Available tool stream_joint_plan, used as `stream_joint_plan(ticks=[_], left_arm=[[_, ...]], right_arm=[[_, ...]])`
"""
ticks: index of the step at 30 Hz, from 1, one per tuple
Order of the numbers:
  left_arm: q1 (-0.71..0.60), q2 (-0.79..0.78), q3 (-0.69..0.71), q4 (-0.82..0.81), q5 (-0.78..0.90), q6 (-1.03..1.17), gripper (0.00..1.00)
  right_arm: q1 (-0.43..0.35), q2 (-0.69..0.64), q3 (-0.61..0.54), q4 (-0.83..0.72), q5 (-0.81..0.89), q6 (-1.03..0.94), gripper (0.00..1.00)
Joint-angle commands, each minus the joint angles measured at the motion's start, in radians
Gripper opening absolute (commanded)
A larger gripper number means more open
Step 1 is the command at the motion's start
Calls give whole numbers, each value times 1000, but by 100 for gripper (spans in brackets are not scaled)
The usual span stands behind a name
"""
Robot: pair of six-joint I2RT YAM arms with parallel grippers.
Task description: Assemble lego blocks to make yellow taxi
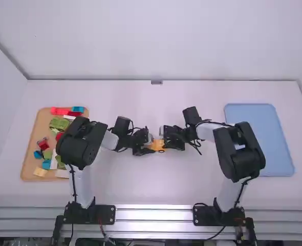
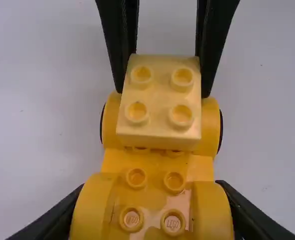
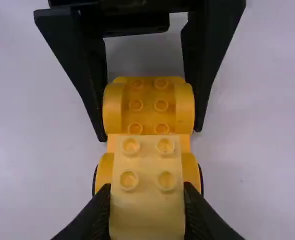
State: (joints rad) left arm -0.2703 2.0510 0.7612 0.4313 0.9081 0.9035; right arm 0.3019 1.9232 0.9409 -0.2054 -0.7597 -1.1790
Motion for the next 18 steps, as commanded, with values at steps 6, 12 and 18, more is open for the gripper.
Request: stream_joint_plan(ticks=[6,12,18], left_arm=[[-6,23,-27,-38,-53,-16,53],[-6,23,-27,-37,-60,-16,53],[-6,23,-27,-32,-60,-17,53]], right_arm=[[0,-25,-7,11,-30,1,70],[-54,-78,27,-57,-206,-72,68],[-99,-97,21,-87,-258,-127,0]])
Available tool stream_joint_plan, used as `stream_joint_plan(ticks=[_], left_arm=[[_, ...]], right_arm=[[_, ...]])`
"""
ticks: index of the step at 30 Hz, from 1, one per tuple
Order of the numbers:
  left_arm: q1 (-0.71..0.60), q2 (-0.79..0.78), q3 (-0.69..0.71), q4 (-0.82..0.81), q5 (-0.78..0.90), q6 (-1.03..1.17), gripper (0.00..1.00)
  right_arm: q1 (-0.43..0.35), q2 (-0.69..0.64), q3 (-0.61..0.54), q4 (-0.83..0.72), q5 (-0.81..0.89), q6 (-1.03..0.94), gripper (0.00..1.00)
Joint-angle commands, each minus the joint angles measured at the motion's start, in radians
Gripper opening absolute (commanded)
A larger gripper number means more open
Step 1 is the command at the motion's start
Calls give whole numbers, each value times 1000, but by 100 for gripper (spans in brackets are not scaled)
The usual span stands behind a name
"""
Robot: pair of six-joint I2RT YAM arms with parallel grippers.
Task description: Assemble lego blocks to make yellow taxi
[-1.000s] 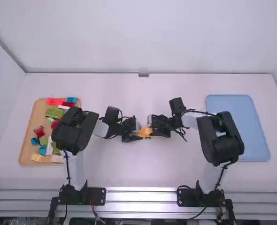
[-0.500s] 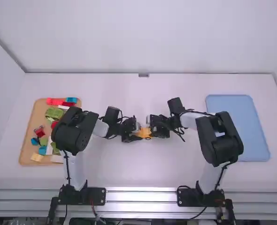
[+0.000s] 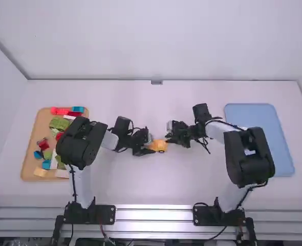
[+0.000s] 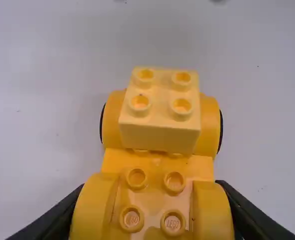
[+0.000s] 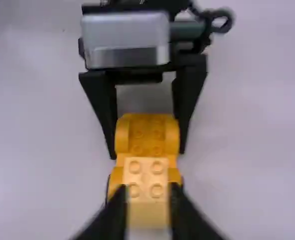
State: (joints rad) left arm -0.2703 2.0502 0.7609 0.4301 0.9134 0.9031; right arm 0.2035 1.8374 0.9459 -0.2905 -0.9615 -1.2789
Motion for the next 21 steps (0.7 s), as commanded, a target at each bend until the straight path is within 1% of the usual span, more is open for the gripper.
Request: stream_joint_plan(ticks=[1,3,5,6,8,10,18,21], left_arm=[[-6,24,-26,-30,-65,-16,53],[-6,24,-24,-30,-66,-16,53],[-5,24,-24,-30,-66,-16,53],[-5,24,-24,-30,-66,-16,53],[-6,24,-26,-31,-66,-16,53],[-5,24,-26,-31,-65,-17,53],[-5,24,-26,-29,-66,-16,52],[-5,24,-26,-30,-65,-17,52]], right_arm=[[3,-5,10,-2,-47,-28,0],[20,7,6,-3,-15,-30,0],[48,43,6,17,37,12,0],[48,43,6,17,37,12,0],[68,90,6,71,74,92,0],[84,119,6,82,100,108,0],[129,149,6,79,212,158,0],[130,155,6,75,238,184,0]])
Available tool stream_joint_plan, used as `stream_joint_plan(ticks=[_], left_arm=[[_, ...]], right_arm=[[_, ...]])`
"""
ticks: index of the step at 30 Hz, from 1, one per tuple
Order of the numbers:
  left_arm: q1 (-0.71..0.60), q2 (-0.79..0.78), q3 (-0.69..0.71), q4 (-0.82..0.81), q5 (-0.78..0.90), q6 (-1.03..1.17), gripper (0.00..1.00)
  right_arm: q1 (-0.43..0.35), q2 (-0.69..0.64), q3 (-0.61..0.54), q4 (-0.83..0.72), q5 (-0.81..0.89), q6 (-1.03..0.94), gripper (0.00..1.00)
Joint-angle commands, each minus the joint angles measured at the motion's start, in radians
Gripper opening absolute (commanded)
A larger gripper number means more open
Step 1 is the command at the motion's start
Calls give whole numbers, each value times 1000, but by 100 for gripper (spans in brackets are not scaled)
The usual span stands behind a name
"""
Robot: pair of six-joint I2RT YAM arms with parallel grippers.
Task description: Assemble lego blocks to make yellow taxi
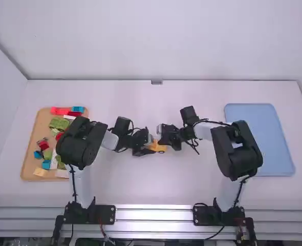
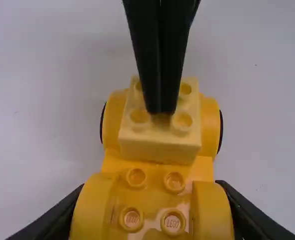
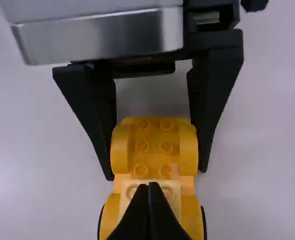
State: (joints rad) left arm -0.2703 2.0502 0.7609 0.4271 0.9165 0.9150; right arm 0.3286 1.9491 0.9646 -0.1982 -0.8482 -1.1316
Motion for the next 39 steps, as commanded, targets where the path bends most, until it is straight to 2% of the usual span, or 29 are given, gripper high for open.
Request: stream_joint_plan(ticks=[1,11,17,19,20,22,24,25,26,27,32,38,39], left_arm=[[-5,24,-26,-27,-68,-29,52],[-5,24,-25,-27,-69,-32,52],[-5,24,-25,-26,-69,-31,54],[-5,24,-24,-26,-69,-32,57],[-5,24,-21,-27,-68,-32,57],[-5,24,-19,-27,-69,-32,58],[-5,24,-19,-19,-69,-32,59],[-5,24,-20,-10,-69,-33,60],[-5,24,-20,-10,-69,-33,60],[-6,24,-20,1,-69,-35,62],[-5,24,-19,21,-72,-35,68],[-5,24,-19,34,-71,-35,79],[-5,24,-19,34,-71,-35,79]], right_arm=[[5,46,-12,-14,125,44,0],[5,156,-12,-18,220,94,0],[4,150,30,-70,127,21,0],[-13,93,87,-159,83,-44,2],[-22,55,116,-208,71,-72,15],[-35,-5,156,-258,70,-86,16],[-51,-69,190,-271,80,-50,31],[-63,-109,199,-269,99,-26,49],[-63,-109,199,-269,99,-26,49],[-76,-158,198,-263,122,20,98],[-89,-257,123,-172,205,161,98],[-57,-328,-80,148,338,371,98],[-57,-328,-80,148,338,371,98]])
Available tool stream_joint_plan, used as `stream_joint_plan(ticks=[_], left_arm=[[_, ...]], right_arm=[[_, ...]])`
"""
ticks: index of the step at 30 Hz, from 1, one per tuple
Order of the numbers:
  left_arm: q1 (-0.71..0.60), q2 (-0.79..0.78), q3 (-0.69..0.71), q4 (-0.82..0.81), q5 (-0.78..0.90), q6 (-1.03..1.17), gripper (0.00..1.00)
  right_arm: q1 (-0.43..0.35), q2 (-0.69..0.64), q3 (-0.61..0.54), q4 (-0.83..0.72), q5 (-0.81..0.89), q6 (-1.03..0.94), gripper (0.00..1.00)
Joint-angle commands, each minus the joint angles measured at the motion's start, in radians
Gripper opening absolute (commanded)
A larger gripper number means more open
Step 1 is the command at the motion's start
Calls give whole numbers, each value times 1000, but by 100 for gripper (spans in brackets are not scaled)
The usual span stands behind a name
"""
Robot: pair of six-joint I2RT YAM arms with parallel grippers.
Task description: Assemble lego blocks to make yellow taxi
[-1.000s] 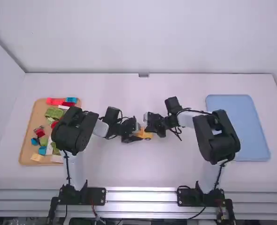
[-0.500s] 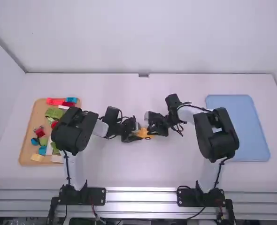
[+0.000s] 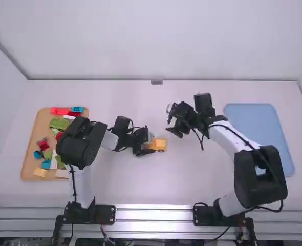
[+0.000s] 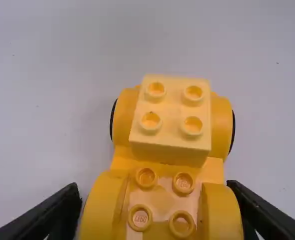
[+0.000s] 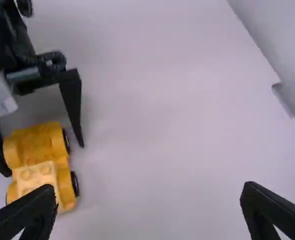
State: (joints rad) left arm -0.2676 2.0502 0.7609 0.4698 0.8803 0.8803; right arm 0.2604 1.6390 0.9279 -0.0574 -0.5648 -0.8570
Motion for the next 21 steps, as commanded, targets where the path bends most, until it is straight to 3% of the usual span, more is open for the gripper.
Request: stream_joint_plan(ticks=[1,3,5,14,19,21], left_arm=[[-7,24,-20,-9,-35,-1,85],[-8,24,-19,-9,-34,-1,98],[-8,23,-18,-8,-31,-1,99],[53,-170,-19,-183,-38,0,99],[145,-395,-19,-396,-148,-10,99],[185,-491,-19,-463,-217,-109,99]], right_arm=[[16,-25,-81,68,51,102,98],[13,-26,-111,129,50,103,98],[6,-26,-122,148,49,102,98],[-34,-25,-122,155,42,148,98],[-37,-25,-122,166,42,151,98],[-37,-25,-122,183,42,150,98]])
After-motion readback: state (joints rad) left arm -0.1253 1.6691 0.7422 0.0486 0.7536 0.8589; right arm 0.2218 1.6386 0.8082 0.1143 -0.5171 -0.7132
